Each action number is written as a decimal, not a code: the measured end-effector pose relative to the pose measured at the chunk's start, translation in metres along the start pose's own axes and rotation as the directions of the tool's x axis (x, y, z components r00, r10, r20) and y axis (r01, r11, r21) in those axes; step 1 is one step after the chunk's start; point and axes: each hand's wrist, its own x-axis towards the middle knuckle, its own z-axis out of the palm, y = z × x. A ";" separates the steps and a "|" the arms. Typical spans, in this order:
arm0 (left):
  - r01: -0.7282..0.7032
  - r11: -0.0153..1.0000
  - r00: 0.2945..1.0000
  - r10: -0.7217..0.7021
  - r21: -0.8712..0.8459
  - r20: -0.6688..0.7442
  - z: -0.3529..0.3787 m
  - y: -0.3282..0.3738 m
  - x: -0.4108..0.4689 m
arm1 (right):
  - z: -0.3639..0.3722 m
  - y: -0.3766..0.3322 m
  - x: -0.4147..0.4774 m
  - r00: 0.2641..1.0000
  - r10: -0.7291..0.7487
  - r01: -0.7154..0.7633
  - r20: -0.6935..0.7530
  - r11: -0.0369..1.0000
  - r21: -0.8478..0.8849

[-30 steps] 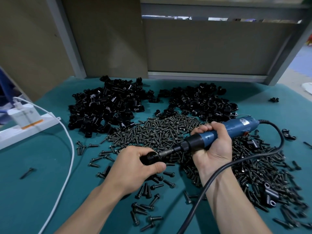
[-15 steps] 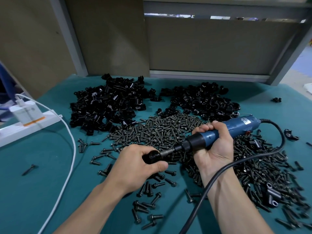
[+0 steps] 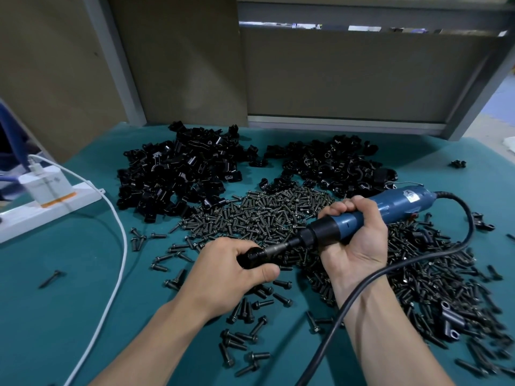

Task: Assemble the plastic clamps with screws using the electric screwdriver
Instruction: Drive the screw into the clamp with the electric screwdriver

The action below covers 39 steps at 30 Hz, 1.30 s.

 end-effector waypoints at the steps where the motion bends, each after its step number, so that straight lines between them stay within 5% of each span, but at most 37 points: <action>1: 0.008 1.000 1.000 -0.008 -0.024 0.003 0.000 0.000 0.000 | 0.000 0.000 0.000 1.000 0.002 -0.002 0.007 1.000 0.006; 15: -0.018 0.999 1.000 0.018 -0.046 -0.011 0.000 0.007 0.002 | 0.000 -0.009 0.005 0.997 0.082 -0.082 0.008 0.996 -0.022; 18: 0.002 0.985 1.000 -0.004 -0.170 -0.010 -0.001 0.008 0.001 | 0.008 -0.016 0.001 0.999 0.048 -0.047 0.017 0.997 -0.053; 22: 0.010 0.957 0.970 -0.079 -0.289 -0.229 -0.015 0.002 0.002 | 0.016 -0.034 0.003 0.999 -0.004 -0.004 -0.047 0.985 -0.172; 24: -0.005 0.956 0.957 -0.080 -0.294 -0.279 -0.015 0.002 0.003 | 0.021 -0.040 0.007 0.998 0.015 -0.035 -0.055 0.928 -0.372; 26: 0.004 0.953 0.948 -0.099 -0.301 -0.301 -0.014 0.002 0.004 | 0.029 -0.036 0.008 0.999 0.005 -0.031 -0.039 0.715 -0.699; 29: 0.037 0.958 0.930 -0.137 -0.284 -0.342 -0.013 0.003 0.006 | 0.035 -0.024 0.011 0.998 -0.069 0.009 -0.004 0.191 -0.981; 32: 0.015 0.950 0.906 -0.145 -0.313 -0.398 -0.017 -0.006 0.008 | 0.038 -0.017 0.015 0.984 -0.160 -0.004 0.076 -0.452 -0.892; 33: 0.020 0.943 0.894 -0.165 -0.331 -0.416 -0.018 -0.007 0.008 | 0.038 -0.015 0.016 0.983 -0.157 -0.022 0.091 -0.597 -0.802; 35: 0.039 0.938 0.875 -0.198 -0.344 -0.441 -0.020 -0.007 0.008 | 0.037 -0.009 0.016 0.988 -0.136 -0.050 0.076 -0.739 -0.672; 39: 0.031 0.953 0.894 -0.161 -0.301 -0.418 -0.020 -0.002 0.005 | 0.022 0.006 0.016 0.983 -0.133 -0.042 0.124 -0.830 -0.557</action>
